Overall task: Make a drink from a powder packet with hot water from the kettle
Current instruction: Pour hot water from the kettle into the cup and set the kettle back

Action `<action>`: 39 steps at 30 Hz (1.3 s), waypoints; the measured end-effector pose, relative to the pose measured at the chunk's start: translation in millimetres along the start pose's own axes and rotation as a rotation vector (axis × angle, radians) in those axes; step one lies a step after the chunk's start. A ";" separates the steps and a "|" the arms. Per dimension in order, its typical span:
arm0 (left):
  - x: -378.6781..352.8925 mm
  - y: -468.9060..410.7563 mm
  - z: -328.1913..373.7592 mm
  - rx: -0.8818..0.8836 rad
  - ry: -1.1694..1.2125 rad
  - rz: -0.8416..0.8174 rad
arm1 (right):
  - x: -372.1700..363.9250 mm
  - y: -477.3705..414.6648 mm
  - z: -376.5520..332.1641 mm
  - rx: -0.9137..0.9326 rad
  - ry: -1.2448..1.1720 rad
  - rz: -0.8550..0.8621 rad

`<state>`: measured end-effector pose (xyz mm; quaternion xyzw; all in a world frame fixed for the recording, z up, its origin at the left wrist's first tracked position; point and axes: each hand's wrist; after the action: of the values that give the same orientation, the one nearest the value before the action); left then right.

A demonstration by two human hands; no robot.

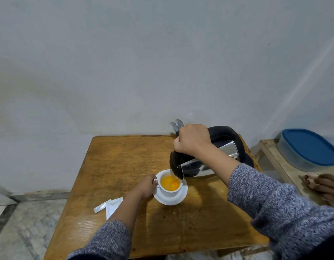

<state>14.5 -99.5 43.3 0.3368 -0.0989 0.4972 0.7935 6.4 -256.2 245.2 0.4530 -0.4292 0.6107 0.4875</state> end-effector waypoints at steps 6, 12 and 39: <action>-0.7 0.0 -1.5 0.014 0.011 0.005 | -0.4 0.2 -0.8 -0.002 0.007 0.014; -1.9 0.3 -0.8 0.010 0.010 0.009 | 0.1 1.4 -1.1 -0.003 0.021 0.019; -1.9 -2.5 -2.6 0.012 -0.005 0.002 | 0.6 2.7 -1.7 -0.002 0.031 0.026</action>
<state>15.2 -100.0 39.3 0.3427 -0.0981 0.4976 0.7908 3.4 -254.9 245.2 0.4375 -0.4281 0.6236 0.4863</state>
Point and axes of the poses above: each hand's wrist, its own y-axis away from the middle knuckle, its own x-axis out of the back of the hand, z = x × y, and after that the axes turned 11 degrees about y, right-handed
